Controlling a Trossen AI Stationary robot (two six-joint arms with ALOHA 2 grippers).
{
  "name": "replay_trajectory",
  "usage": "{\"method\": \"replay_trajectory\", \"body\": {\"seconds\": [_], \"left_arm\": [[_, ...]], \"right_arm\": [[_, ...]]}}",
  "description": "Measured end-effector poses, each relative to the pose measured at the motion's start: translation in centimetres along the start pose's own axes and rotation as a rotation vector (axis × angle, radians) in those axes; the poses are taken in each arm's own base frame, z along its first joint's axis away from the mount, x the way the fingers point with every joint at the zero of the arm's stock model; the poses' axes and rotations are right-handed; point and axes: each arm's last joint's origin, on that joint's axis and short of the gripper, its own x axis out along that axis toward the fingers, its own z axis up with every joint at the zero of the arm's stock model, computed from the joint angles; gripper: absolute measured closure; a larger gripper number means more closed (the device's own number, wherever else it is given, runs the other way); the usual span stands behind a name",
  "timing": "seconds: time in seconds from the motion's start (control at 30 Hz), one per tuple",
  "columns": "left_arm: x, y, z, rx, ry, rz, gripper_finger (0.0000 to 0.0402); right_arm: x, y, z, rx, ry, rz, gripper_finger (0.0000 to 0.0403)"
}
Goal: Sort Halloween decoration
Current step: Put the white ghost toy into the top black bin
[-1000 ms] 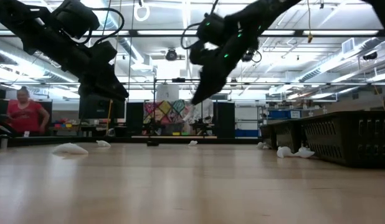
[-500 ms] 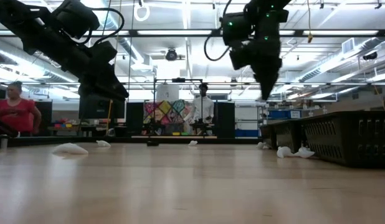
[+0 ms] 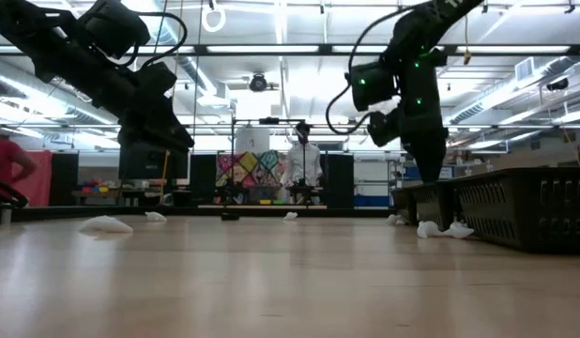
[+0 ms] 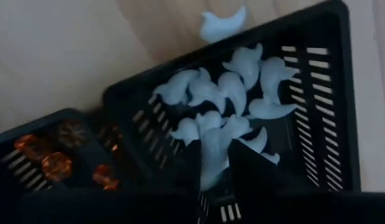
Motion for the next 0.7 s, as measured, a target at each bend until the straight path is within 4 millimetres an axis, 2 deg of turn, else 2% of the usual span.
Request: {"method": "replay_trajectory", "body": {"seconds": [0.2,0.33,0.6,0.7], "left_arm": [[0.0,0.0,0.0,-0.003,0.000,-0.001,0.0276],[0.0,0.0,0.0,-0.003,0.000,-0.001,0.0276],[0.0,0.0,0.0,-0.003,0.000,0.000,0.0276],[0.0,0.0,0.0,-0.009,0.009,-0.017,0.0276]], "right_arm": [[0.3,-1.0,-0.1,0.046,0.018,0.056,0.0288],[-0.8,-1.0,0.2,0.063,0.015,0.087,0.0285],[-5.1,1.7,2.1,0.001,-0.121,0.079,0.0286],[-5.8,3.2,2.9,-0.043,-0.187,0.097,0.0286]]}}
